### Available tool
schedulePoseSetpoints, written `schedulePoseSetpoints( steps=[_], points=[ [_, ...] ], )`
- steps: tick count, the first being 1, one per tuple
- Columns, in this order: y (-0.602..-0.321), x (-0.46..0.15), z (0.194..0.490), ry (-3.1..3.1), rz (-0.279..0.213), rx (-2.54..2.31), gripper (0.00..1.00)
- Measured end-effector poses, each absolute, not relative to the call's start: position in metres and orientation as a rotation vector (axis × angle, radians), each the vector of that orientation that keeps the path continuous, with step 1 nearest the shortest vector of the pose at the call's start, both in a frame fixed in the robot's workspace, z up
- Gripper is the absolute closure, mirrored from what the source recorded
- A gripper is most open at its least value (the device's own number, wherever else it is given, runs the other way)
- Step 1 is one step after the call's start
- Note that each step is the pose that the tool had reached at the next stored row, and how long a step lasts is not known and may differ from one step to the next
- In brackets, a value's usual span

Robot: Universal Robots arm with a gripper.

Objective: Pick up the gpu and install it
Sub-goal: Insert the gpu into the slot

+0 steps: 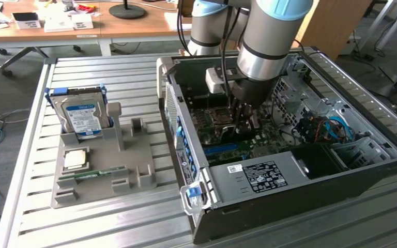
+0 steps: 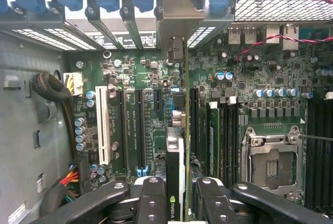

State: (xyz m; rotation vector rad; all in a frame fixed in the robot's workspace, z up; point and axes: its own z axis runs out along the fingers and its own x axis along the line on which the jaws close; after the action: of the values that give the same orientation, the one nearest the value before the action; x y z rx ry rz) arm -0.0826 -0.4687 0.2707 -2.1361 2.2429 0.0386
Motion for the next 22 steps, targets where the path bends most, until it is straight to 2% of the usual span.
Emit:
schedulePoseSetpoints(
  steps=[22],
  points=[
    [-0.4688,-0.088,0.2701,2.243,0.039,-2.136,0.73]
  ],
)
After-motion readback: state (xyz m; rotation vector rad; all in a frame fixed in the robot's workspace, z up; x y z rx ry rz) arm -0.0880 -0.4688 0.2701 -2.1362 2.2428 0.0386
